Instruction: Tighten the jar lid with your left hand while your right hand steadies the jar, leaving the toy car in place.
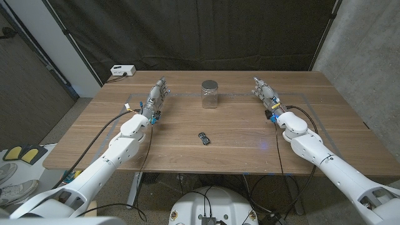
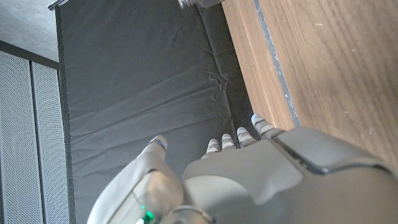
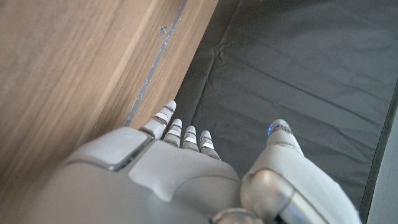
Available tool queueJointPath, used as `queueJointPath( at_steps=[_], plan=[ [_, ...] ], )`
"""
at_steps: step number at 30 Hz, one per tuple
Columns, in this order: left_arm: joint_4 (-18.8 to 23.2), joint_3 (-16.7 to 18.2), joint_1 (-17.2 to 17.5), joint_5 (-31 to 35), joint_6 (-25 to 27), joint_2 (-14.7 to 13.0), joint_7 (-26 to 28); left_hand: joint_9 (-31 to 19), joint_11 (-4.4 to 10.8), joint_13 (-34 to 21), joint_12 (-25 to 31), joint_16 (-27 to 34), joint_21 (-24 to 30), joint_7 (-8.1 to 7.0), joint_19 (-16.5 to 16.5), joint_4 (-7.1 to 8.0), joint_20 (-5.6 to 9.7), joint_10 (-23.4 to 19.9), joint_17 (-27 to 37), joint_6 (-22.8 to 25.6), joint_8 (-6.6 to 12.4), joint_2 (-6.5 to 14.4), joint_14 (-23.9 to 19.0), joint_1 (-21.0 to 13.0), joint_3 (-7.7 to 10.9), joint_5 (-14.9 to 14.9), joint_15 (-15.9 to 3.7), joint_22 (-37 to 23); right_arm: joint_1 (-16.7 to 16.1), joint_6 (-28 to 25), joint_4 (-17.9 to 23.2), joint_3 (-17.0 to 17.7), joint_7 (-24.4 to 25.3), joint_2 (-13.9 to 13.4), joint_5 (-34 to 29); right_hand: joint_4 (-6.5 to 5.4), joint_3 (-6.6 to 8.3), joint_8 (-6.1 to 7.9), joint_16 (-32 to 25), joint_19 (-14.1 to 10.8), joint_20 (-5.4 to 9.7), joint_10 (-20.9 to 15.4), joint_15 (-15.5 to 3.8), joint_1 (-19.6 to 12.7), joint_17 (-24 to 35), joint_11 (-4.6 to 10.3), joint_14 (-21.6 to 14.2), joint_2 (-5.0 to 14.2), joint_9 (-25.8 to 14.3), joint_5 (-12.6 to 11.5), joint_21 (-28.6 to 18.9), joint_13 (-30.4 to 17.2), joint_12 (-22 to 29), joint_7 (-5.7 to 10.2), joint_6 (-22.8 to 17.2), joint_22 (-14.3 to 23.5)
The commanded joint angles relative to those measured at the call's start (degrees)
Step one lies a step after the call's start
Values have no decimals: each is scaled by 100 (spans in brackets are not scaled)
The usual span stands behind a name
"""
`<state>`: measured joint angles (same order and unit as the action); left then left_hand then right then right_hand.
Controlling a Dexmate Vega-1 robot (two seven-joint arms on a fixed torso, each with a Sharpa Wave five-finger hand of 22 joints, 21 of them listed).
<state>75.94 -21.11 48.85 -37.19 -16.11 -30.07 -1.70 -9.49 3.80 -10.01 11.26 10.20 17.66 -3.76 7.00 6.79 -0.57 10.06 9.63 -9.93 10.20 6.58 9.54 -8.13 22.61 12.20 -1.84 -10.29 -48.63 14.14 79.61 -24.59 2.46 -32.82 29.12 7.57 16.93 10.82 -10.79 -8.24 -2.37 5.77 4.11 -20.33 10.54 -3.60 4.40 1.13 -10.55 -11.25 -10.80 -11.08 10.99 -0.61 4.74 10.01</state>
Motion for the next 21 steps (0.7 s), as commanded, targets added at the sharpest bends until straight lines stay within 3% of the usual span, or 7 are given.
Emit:
queueJointPath(
  at_steps=[1, 14, 21],
  plan=[
    [79, 10, 63, -15, 49, -47, 16, -26, -34, -26, 30, 22, -6, 28, 3, -21, -28, 529, 16, -534, 34, -18, 594, -17, 9, 25, -8, -24, 153, -262, 197, -377, 326, -110, -933, 111, 11, 49, -35, -40, -59, -28, 50, -168, 30, -95, -20, -69, -32, -47, -37, -17, 24, -62, -20, 12],
    [24, -1, 33, -62, 36, -59, -135, -27, -67, -30, 51, 30, -15, 60, -46, -46, -65, 453, 15, -486, 38, -35, 539, -13, 0, 23, 22, -24, 294, -569, 323, -745, 739, 38, -1706, 231, 34, 65, -78, -189, -76, -48, 61, -433, 37, -88, -131, -187, -41, -123, -90, -26, 40, -125, 5, 10],
    [0, -1, 17, -89, 41, -79, -217, -28, -70, -31, 53, 29, -21, 64, -60, -55, -75, 434, 14, -476, 36, -39, 525, -10, -3, 23, 30, -25, 408, -613, 185, -909, 813, 207, -1911, 285, 50, 91, -78, -210, -358, -9, 56, -745, 44, -61, -142, -321, -56, -228, -82, -43, 36, -169, 46, 7]
  ],
)
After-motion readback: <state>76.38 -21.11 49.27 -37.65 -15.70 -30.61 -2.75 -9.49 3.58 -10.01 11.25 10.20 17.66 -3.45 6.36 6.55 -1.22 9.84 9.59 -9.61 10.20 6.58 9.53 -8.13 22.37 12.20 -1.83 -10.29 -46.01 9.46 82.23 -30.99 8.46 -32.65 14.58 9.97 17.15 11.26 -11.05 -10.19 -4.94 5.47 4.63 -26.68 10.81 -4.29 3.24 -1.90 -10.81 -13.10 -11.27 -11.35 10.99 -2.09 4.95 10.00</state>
